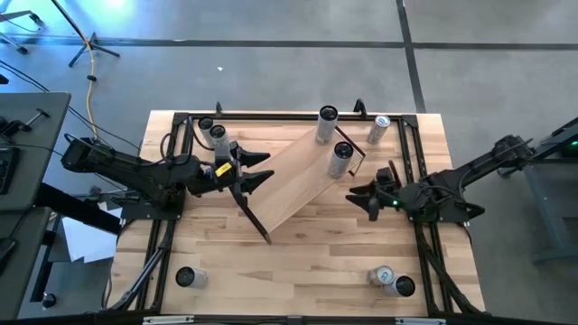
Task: Place canned beverage on shelf
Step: Put the white-yellow soda can on the shelf and align it with the other white-yellow soda can
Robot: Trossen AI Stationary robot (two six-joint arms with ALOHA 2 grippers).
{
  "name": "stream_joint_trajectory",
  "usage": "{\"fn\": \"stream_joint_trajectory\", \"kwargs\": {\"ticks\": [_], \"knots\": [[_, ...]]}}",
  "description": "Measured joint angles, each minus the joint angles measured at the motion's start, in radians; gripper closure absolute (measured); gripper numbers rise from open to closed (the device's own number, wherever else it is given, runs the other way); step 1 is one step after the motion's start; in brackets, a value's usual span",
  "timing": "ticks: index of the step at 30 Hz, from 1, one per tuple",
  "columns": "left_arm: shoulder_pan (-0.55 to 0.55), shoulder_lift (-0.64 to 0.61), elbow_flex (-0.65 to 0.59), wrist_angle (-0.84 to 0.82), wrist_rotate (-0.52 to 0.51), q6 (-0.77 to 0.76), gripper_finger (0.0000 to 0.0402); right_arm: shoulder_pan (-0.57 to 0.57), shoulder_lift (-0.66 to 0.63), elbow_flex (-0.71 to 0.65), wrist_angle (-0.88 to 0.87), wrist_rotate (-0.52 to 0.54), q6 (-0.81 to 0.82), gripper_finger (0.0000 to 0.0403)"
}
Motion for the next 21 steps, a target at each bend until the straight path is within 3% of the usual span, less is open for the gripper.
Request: {"fn": "stream_joint_trajectory", "kwargs": {"ticks": [2,3,8,15,21], "knots": [[0.000,0.000,0.000,0.000,-0.002,0.001,0.0151,0.002,0.016,0.000,0.024,0.019,0.011,0.0364],[0.000,0.000,0.000,0.000,-0.007,0.000,0.0151,0.007,0.023,0.000,0.060,0.040,0.004,0.0381],[0.000,0.000,0.000,-0.001,-0.027,0.001,0.0151,0.016,0.035,0.000,0.132,0.104,-0.081,0.0392],[0.004,0.000,0.000,-0.001,-0.028,0.001,0.0151,0.018,0.038,0.000,0.171,0.010,-0.378,0.0401],[0.009,0.000,0.000,-0.001,-0.028,0.001,0.0151,0.034,0.097,0.053,0.124,0.243,-0.382,0.0402]]}}
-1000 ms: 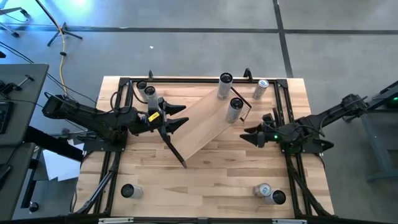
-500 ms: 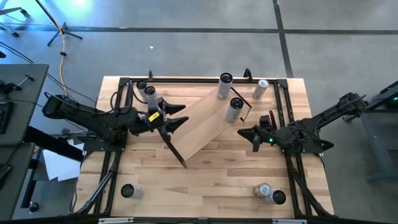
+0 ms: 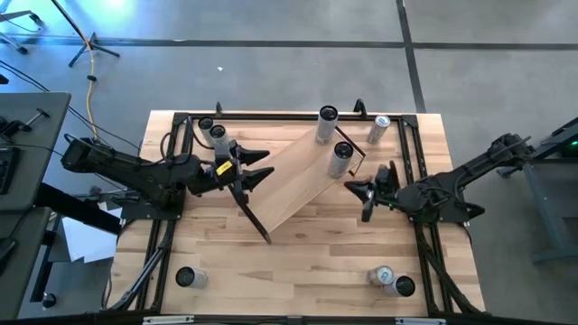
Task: Place canned beverage on shelf
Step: Put the white-yellow soda can on the shelf and align it with the other white-yellow soda can
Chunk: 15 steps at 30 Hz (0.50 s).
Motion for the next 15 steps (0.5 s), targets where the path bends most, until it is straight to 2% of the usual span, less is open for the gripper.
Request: {"fn": "stream_joint_trajectory", "kwargs": {"ticks": [4,8,15], "knots": [[0.000,0.000,0.000,0.000,0.000,0.000,0.0151,0.013,0.110,0.114,-0.157,0.053,0.001,0.0403],[0.012,0.000,0.000,-0.001,0.003,0.000,0.0151,0.013,0.210,0.197,-0.289,0.089,0.087,0.0403],[0.027,0.000,0.000,-0.002,0.003,0.001,0.0151,0.013,0.295,0.221,-0.340,0.258,0.259,0.0403]]}}
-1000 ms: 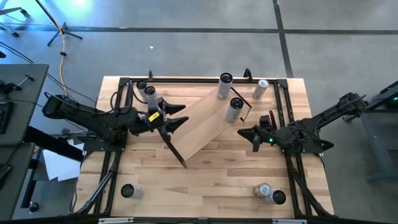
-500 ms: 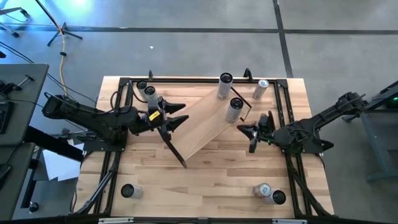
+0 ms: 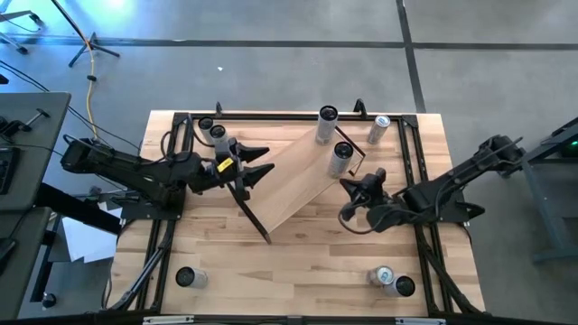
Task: Place canned beverage on shelf
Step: Put the white-yellow soda can on the shelf and align it with the other white-yellow soda can
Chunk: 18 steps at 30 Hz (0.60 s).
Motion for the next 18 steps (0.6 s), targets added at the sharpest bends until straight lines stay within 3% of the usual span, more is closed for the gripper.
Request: {"fn": "stream_joint_trajectory", "kwargs": {"ticks": [5,18], "knots": [[0.000,0.000,0.000,-0.006,0.000,0.000,0.0151,-0.010,0.025,0.000,0.000,0.040,0.015,0.0403],[0.000,0.000,0.000,-0.024,0.004,-0.002,0.0151,-0.065,0.025,0.000,0.004,0.011,0.019,0.0403]]}}
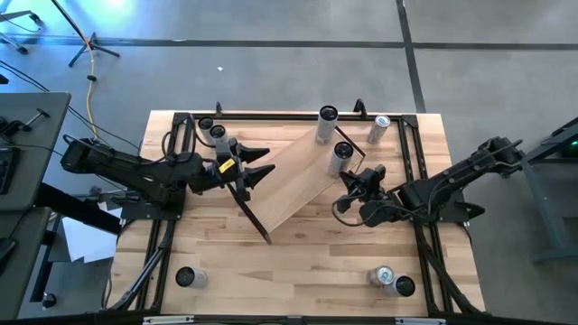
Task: Place canned beverage on shelf
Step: Put the white-yellow soda can on the shelf and align it with the other white-yellow soda can
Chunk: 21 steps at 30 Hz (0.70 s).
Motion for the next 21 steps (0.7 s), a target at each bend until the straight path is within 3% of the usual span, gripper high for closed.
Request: {"fn": "stream_joint_trajectory", "kwargs": {"ticks": [21], "knots": [[0.000,0.000,0.000,0.000,0.003,-0.003,0.0151,-0.064,0.000,0.000,0.001,-0.022,0.000,0.0403]]}}
